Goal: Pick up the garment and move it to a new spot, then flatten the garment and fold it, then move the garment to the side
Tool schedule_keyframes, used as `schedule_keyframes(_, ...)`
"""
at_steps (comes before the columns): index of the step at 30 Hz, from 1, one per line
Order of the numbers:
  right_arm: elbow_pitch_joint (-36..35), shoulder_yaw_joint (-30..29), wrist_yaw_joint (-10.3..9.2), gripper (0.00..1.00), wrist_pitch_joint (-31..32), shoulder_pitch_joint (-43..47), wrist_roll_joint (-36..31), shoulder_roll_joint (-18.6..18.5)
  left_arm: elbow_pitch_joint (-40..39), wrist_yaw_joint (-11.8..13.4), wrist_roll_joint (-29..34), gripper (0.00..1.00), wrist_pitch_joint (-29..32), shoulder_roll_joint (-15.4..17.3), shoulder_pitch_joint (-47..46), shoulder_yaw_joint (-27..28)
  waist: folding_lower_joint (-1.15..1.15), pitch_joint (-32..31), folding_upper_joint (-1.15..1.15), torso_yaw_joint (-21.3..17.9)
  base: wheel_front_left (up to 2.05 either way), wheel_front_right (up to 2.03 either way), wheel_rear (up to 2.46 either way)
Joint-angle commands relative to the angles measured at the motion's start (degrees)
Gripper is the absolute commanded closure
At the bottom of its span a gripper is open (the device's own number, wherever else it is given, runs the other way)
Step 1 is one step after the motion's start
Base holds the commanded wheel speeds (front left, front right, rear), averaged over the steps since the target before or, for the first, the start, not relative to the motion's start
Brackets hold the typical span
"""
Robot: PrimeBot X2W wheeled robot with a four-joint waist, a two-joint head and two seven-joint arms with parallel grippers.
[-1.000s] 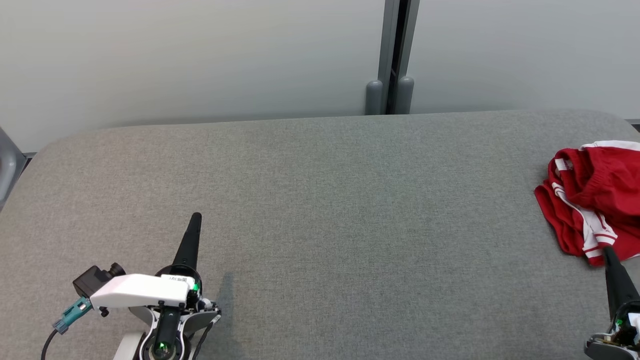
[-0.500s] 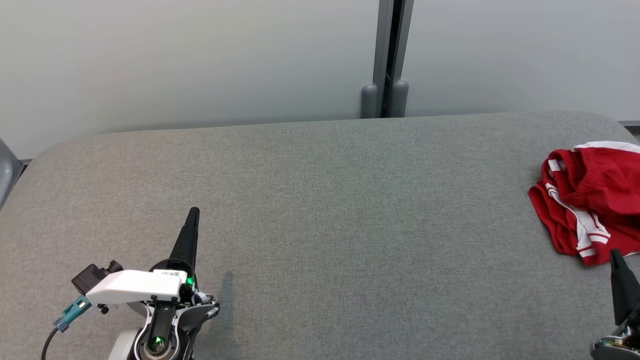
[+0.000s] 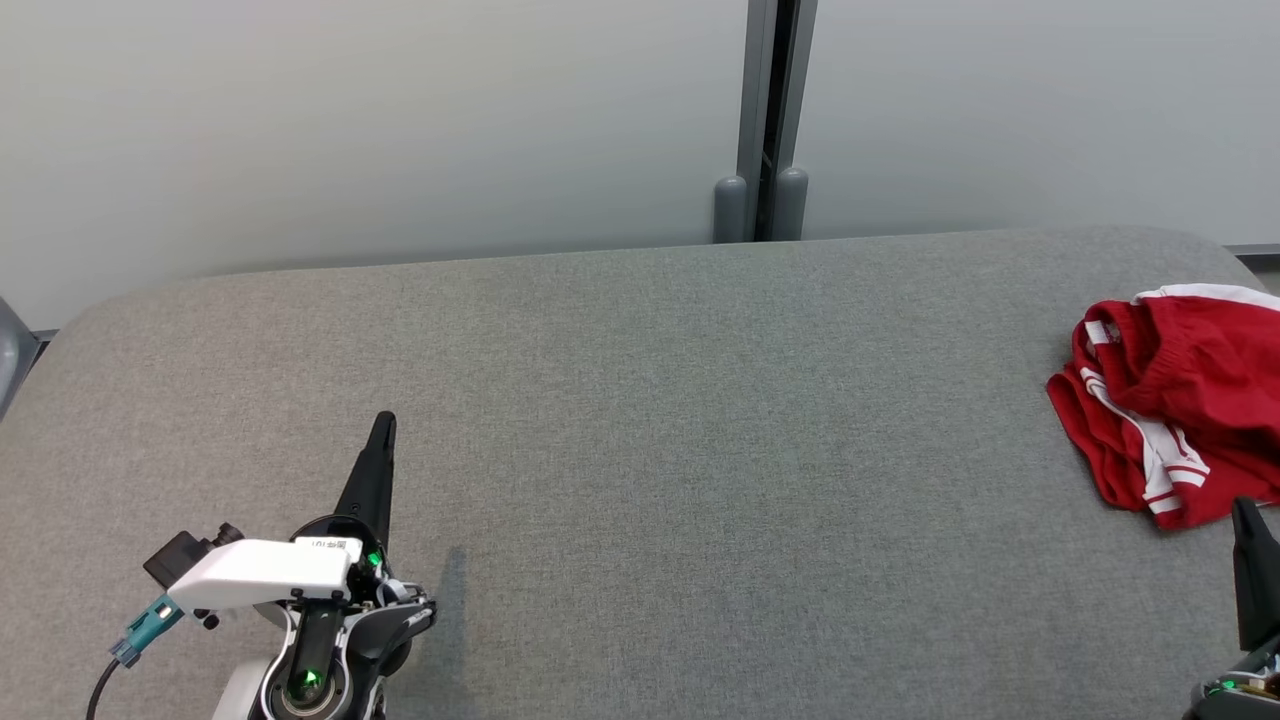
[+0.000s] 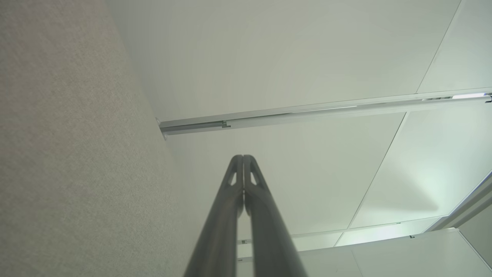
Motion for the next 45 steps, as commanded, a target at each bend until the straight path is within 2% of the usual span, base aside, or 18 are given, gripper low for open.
schedule_keyframes(1,-0.43,0.00,0.02,1.00,0.25,0.68,0.29,-0.36,0.04,-0.23,-0.14,1.00,0.18,0.38,-1.11,0.28,0.00,0.01,0.00,0.00,0.00,0.00,0.00)
schedule_keyframes(45,-0.43,0.44,0.02,1.00,-0.42,0.82,0.69,-0.78,0.00,-0.23,0.30,1.00,0.39,0.12,-1.05,0.56,0.00,0.01,0.00,0.00,0.00,0.00,0.00)
